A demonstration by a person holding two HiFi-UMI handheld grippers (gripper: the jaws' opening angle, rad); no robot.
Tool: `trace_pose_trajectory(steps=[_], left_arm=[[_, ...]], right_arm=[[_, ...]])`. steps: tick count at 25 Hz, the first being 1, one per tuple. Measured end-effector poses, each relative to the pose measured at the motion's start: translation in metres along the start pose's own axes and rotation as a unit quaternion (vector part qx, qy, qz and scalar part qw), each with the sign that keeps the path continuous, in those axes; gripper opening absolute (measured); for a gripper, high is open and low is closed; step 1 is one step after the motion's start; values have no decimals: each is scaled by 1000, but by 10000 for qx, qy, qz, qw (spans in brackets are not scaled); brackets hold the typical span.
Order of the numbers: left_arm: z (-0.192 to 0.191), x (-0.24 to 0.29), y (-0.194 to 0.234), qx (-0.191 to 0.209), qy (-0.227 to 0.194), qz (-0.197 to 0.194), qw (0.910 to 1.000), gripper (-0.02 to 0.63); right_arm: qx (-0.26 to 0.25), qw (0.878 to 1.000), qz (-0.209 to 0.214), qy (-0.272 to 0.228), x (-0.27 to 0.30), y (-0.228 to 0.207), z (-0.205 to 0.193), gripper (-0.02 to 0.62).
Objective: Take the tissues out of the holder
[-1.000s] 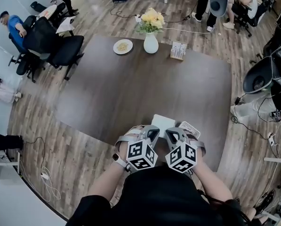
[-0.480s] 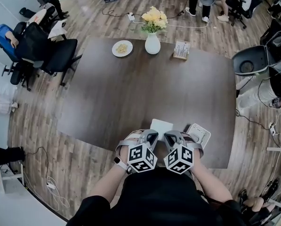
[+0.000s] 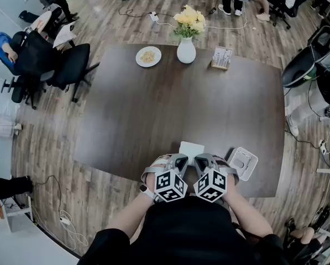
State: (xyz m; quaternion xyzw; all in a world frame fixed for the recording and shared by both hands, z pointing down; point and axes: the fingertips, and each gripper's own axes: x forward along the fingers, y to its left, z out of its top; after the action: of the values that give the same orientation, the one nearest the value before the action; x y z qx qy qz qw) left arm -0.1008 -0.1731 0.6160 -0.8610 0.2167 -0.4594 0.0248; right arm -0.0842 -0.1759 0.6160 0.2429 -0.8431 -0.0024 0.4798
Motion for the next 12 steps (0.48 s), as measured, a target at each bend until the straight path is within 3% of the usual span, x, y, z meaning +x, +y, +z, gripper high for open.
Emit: trace_pose_trajectory(steps=[12], left_arm=[[-20,25,-5,103,63,-69,9999,6]], right_arm=[[-96,9997,-75,193,28,6,-15,8]])
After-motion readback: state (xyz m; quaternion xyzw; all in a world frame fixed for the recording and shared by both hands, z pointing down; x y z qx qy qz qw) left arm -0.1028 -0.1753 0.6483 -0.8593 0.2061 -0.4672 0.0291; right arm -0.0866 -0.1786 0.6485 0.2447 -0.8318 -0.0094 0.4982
